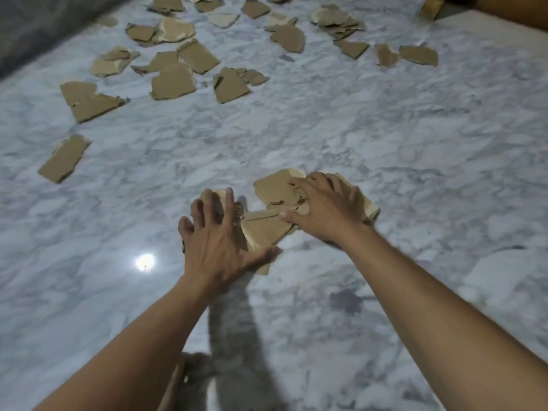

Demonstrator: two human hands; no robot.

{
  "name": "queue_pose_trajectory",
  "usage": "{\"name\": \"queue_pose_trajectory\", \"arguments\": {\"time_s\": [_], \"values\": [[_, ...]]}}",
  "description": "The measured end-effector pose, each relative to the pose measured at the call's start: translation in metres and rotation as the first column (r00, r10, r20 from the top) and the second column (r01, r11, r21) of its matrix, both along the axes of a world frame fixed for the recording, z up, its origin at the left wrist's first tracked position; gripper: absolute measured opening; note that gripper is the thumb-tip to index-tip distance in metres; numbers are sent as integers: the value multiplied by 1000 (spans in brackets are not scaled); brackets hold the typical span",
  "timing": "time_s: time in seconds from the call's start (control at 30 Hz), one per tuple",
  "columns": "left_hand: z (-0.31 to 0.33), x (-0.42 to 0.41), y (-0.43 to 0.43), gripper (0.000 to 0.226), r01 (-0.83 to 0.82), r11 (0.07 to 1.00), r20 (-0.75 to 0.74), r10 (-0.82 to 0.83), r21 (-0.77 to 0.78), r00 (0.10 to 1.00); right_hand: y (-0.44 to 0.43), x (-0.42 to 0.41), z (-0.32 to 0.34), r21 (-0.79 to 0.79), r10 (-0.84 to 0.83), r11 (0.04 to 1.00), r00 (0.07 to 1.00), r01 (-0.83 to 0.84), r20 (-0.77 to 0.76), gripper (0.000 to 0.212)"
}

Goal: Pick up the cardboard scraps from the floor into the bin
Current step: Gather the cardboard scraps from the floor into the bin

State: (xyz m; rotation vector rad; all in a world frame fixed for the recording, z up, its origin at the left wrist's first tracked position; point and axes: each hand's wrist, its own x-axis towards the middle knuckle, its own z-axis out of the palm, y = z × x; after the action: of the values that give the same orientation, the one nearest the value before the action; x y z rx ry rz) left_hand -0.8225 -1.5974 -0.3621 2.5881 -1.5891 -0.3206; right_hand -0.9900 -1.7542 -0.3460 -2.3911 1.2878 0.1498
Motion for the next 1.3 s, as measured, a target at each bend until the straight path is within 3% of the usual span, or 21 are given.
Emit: {"name": "queue_pose_trajectory", "arguments": {"time_s": [0.07, 0.13, 0.2, 0.27, 0.47, 0.6, 0.83, 0.93, 1.03, 1.17, 1.3], "values": [[3, 4, -10, 138, 57, 998, 41, -57, -8, 998, 1, -12, 1, -29, -53, 998, 997, 55, 47, 82], [3, 5, -20, 136, 103, 994, 13, -104, 44, 995, 1, -22, -1, 5, -172, 985, 984, 172, 49, 103], [0, 3, -29, 137, 120, 989, -10, -119, 89, 993, 0, -30, 1, 91, -363, 927, 932, 363, -23, 131], [0, 0, -32, 127, 131, 991, 26, -132, 38, 991, 1, -31, 1, 147, -416, 892, 903, 428, -108, 134], [-6, -1, -37, 81, 218, 951, 68, -208, -219, 976, -5, -14, -5, 137, -315, 942, 947, 306, 52, 100], [-10, 0, -35, 90, 128, 977, 47, -122, -171, 991, 5, -2, 0, -57, -216, 973, 969, 224, 117, 83], [-2, -3, -34, 85, 179, 962, 109, -159, -205, 981, 19, 9, 28, -52, -68, 996, 982, 78, 174, 51], [0, -3, -34, 95, 230, 957, 135, -208, -175, 969, 23, 3, 22, 123, -216, 975, 934, 187, 284, 47], [0, -4, -33, 100, 234, 961, 147, -212, -149, 966, 16, -18, 14, 325, -447, 886, 797, 331, 407, 33], [-1, -10, -32, 95, 210, 972, 165, -191, -109, 968, 5, -45, 17, 359, -551, 831, 722, 425, 419, 34], [-1, -14, -32, 94, 210, 971, 84, -201, -114, 976, 1, -61, 18, 367, -580, 811, 699, 455, 417, 37]]}}
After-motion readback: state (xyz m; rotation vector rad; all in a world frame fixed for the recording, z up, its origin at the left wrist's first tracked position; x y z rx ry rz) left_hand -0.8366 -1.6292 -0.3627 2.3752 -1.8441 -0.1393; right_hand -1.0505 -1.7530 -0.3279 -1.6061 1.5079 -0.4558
